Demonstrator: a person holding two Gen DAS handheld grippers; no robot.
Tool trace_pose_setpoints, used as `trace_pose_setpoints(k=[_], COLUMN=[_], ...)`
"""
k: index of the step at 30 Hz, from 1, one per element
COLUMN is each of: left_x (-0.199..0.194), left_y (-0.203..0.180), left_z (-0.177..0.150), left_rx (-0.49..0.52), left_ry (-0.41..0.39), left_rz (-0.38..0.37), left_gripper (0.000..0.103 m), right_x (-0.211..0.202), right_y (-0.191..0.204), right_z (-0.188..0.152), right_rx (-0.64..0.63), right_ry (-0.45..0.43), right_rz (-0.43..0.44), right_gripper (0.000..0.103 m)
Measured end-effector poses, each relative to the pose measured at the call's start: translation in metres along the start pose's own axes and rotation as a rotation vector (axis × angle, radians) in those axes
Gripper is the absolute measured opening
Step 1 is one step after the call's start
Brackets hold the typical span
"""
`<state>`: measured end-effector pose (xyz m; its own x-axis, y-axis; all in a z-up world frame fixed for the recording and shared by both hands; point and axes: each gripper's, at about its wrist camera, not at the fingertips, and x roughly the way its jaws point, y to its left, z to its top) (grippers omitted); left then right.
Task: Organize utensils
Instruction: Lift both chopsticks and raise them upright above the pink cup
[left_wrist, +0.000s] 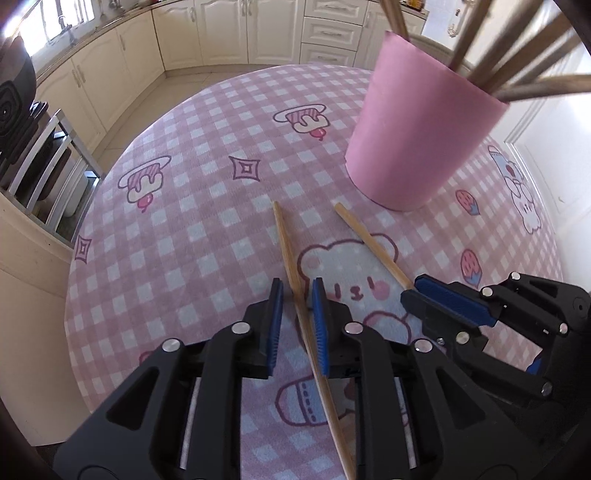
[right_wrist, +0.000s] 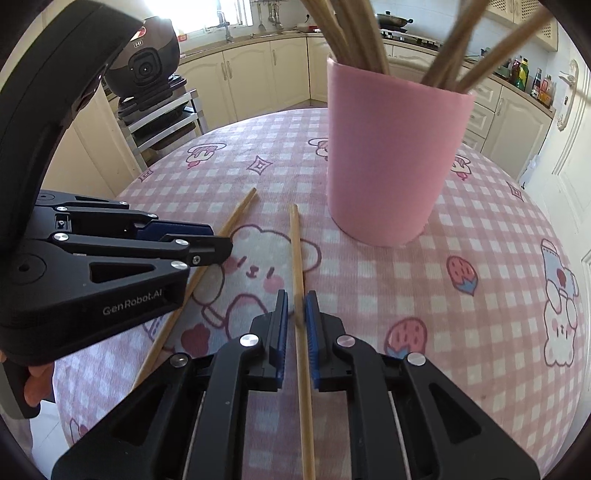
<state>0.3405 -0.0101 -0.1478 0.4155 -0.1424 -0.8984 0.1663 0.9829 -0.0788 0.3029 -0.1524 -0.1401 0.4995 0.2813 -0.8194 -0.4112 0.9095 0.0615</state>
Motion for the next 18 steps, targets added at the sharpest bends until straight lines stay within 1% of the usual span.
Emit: trace_pose_setpoints(k=[2,3,5,6,9,10,11,13,15,16,18], left_x=[0.001,0.001,0.003,0.007,0.01,0.01,0.01,0.011,0.011,0.008,0.005], left_y=[0.004,0.005,0.008,0.009,0.009,0.008,0.008,0.006,0.001,0.0,0.002], left_z=[0.004,0.006,0.01,0.011,0.014,0.015,0.018,0.019,0.018,0.016,0.014], left_rx=[-0.014,-0.021,-0.029,-0.031,-0.013,-0.01,-0.007,0.011,0.032,0.028,0.015], left_ry=[-0.002,-0.006,-0.023,-0.014,-0.03,-0.03,-0.03,-0.034,-0.041,-0.044,-0.043], left_rz=[0.005,0.014,0.035,0.034,0.053,0.046,0.043,0.036,0.034,0.031,0.01], left_gripper=[0.035,0.052,0.054,0.053,0.037,0.032,0.028,0.016,0.009,0.008,0.007], right_x=[0.004,0.005,0.008,0.01,0.015,0.017,0.018,0.019,0.021,0.021,0.021], right_y=[0.001,0.002,0.002,0.003,0.004,0.004,0.006,0.007,0.008,0.009,0.01], right_z=[0.005,0.006,0.011,0.013,0.019,0.021,0.023,0.024,0.026,0.026,0.025], right_rx=[-0.004,-0.007,-0.011,-0.015,-0.024,-0.021,-0.02,-0.032,-0.037,-0.039,-0.029], right_ry=[0.001,0.003,0.005,0.007,0.01,0.01,0.01,0.012,0.011,0.007,-0.007], right_rz=[-0.001,-0.001,-0.004,-0.004,-0.01,-0.01,-0.01,-0.017,-0.022,-0.027,-0.035], right_gripper=[0.009,0.009,0.009,0.009,0.009,0.009,0.009,0.009,0.009,0.005,0.005])
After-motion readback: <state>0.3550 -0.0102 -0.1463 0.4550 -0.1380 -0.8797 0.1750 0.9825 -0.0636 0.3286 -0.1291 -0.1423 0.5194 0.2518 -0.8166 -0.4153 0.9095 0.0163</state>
